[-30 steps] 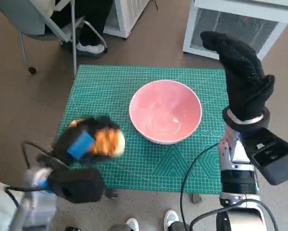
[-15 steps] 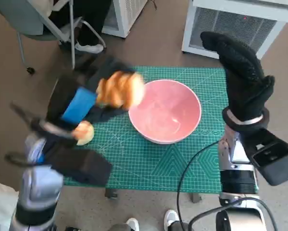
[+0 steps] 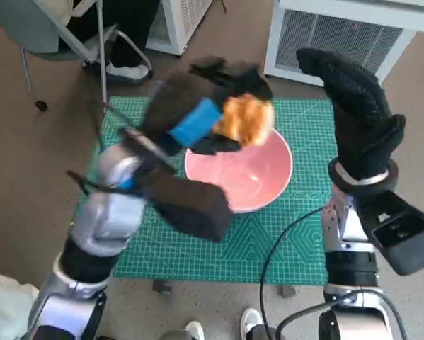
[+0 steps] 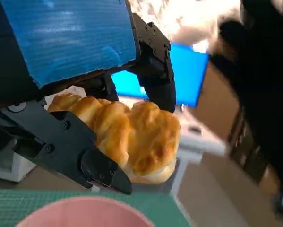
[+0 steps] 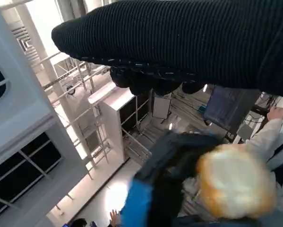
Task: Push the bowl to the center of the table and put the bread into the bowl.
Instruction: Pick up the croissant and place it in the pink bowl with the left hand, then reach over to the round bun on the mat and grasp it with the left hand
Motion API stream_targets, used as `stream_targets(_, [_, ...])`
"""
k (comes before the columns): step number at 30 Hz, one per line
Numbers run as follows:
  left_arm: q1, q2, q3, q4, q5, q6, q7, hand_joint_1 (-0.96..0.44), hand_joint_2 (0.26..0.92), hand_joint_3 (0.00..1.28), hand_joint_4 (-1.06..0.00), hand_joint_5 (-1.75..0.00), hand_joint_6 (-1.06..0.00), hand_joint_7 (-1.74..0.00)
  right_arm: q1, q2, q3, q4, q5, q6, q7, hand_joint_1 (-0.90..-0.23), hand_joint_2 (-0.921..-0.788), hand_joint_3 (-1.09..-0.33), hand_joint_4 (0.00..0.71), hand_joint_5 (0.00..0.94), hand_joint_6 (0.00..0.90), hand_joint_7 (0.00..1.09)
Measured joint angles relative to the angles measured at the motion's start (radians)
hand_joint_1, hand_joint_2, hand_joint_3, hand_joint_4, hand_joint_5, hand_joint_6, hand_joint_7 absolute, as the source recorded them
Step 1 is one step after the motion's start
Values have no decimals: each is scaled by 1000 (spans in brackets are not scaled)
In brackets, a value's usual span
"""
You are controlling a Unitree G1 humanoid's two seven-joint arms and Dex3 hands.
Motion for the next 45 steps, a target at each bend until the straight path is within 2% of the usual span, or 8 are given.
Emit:
stream_targets(5, [-26, -20, -39, 135, 18, -22, -7, 0, 921, 149, -641, -1164, -485, -1348, 11, 0, 1, -17, -3, -1, -5, -547, -921, -784, -1, 502, -1, 647])
stream_targets(7, [-34, -25, -47, 178, 14, -20, -40, -170, 921, 213, -573, -778, -462, -1408, 16, 0, 1, -22, -6, -1, -8, -548, -921, -784, -1, 503, -1, 647])
stream_targets(8, [-39, -25, -53, 199, 12, -17, -62, -183, 909, 203, -541, -636, -426, -1252, 18, -1, 1, -23, -8, -1, -9, -548, -921, -784, -1, 503, -1, 647])
stream_targets(10, [-48, -25, -63, 229, 7, -12, -115, -245, 913, 118, -400, -265, -427, -630, 21, -1, 1, -26, -9, 0, -11, -552, -921, -784, -1, 504, -1, 647])
stream_targets(12, [-57, -20, -75, 245, -5, 3, -185, -303, 917, 87, -280, -136, -411, -358, 21, -1, 1, -31, -9, 0, -13, -555, -921, -784, -1, 504, -1, 647])
stream_targets(19, [-75, -4, -78, 265, -56, 29, -352, -437, 921, 65, -59, -9, -295, -33, 22, -2, 1, -43, -16, 0, -21, -562, -921, -783, -1, 504, -1, 647])
stream_targets(27, [-49, 15, -23, 210, -107, -39, -308, -477, 921, 63, -22, -5, -236, -3, 25, -1, 2, -45, -20, 0, -31, -573, -921, -780, -1, 501, -1, 647])
stream_targets(45, [204, 225, 316, -144, -343, -196, -268, -481, 921, 109, -247, -34, -380, -61, 42, -1, 17, -68, -16, 16, -35, -561, -921, -781, -1, 497, -1, 641])
